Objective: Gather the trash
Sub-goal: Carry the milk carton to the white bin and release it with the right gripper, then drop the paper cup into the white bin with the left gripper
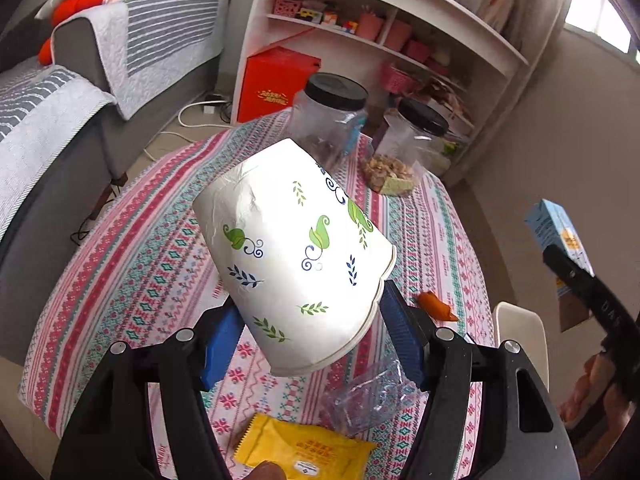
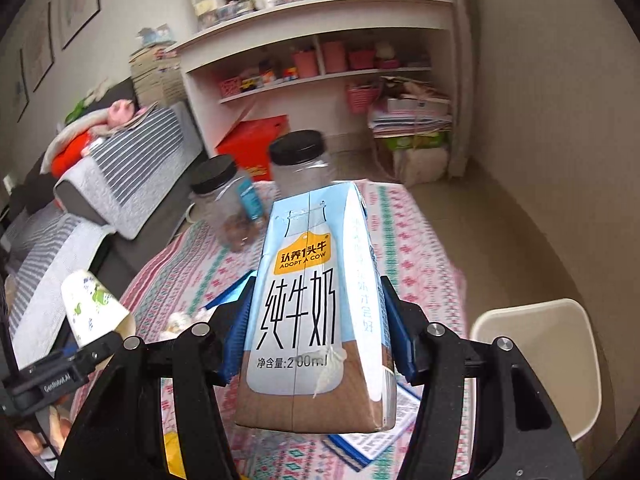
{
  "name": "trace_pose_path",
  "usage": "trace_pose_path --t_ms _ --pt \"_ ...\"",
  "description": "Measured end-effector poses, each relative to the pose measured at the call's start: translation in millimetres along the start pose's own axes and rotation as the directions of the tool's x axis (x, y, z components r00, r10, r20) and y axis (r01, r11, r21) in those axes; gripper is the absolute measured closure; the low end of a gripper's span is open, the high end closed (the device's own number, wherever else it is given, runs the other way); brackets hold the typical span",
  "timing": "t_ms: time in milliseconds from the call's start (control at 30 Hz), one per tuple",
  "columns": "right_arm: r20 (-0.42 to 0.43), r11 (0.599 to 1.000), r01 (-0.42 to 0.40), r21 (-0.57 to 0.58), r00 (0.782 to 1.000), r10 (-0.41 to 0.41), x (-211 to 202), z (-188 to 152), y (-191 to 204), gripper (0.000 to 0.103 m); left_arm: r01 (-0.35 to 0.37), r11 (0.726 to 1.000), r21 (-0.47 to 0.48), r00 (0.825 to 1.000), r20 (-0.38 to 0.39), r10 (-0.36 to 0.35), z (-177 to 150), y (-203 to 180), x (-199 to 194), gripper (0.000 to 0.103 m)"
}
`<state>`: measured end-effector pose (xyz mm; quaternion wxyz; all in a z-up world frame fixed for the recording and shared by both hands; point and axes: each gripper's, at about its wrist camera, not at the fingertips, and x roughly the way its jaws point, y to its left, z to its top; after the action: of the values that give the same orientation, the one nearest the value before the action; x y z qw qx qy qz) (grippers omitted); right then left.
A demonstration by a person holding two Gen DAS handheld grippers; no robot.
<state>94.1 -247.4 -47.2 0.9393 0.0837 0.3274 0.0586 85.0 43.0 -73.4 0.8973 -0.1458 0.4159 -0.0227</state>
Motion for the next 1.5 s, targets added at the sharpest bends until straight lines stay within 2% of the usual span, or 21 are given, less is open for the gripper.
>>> trace_pose_path --t_ms 233,433,667,700,767,867,933,1067,1367,1500 --pt "0.015 0.994 0.086 0.064 0.996 -0.087 -15 0 -39 0.048 0.023 0.999 0.029 1.000 -0.011 -0.022 -9 -24 7 0.038" --pt "0.019 0.976 0.176 0.130 0.984 -0.180 -31 -3 -77 0.048 0.059 0.997 0.059 0.998 -0.031 -0.058 -18 -46 13 0.038" --pt "-0.041 0.918 0.293 0.266 0.955 -0.293 -48 -8 -134 0.047 0.116 0.984 0.133 0.993 -0.044 -0.111 -27 -88 10 0.038" --pt "-0.045 0.906 0.312 0.285 0.949 -0.312 -52 -9 -140 0.045 0.127 0.981 0.145 0.991 -0.049 -0.121 -28 -97 10 0.038" --pt "-0.041 0.870 0.364 0.332 0.927 -0.372 -63 -11 -154 0.028 0.142 0.975 0.168 0.989 -0.054 -0.135 -28 -113 10 0.037" --pt "-0.003 0.827 0.416 0.377 0.894 -0.448 -82 -10 -168 0.016 0.175 0.964 0.199 0.984 -0.066 -0.165 -29 -142 11 0.038" --pt "0.023 0.804 0.430 0.411 0.877 -0.480 -95 -9 -176 0.014 0.196 0.953 0.230 0.980 -0.073 -0.184 -31 -166 13 0.037" --pt "0.049 0.776 0.425 0.466 0.863 -0.503 -112 -6 -189 0.010 0.229 0.930 0.287 0.973 -0.101 -0.209 -38 -212 20 0.037" --pt "0.069 0.716 0.384 0.583 0.855 -0.514 -139 -7 -225 0.008 0.326 0.885 0.333 0.937 -0.236 -0.257 -63 -300 54 0.037" --pt "0.070 0.697 0.373 0.612 0.852 -0.518 -147 -8 -237 0.008 0.391 0.856 0.337 0.902 -0.324 -0.284 -76 -332 68 0.029"
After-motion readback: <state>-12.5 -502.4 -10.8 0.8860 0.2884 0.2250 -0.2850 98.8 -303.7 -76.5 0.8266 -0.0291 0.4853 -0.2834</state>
